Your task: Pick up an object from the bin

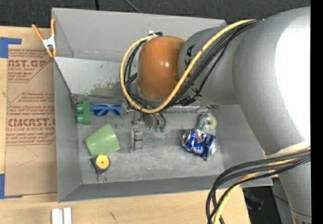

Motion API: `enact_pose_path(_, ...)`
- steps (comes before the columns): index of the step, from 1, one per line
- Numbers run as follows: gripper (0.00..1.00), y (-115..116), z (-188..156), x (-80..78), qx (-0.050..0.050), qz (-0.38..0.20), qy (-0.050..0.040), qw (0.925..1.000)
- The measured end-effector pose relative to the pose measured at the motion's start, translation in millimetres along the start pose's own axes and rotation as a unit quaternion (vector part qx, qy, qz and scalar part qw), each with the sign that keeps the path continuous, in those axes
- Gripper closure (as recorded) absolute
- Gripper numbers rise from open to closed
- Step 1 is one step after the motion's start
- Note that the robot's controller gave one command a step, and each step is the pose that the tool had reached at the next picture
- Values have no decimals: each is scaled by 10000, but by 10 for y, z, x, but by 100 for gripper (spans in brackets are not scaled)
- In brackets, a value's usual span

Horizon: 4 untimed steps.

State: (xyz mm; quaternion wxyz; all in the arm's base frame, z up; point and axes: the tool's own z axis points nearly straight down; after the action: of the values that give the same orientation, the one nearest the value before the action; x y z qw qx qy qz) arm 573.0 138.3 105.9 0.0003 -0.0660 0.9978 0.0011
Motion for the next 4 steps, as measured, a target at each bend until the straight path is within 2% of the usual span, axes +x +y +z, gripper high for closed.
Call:
enact_pose_path(1,0,670,366,279,-1,-1347,-2,9909)
enact_pose_path(2,0,877,326,476,102,-1162,-27,9932)
enact_pose_path(3,100,852,311,446,97,-1129,-56,9935)
enact_pose_path(4,100,828,288,529,24,-2888,-154,9573)
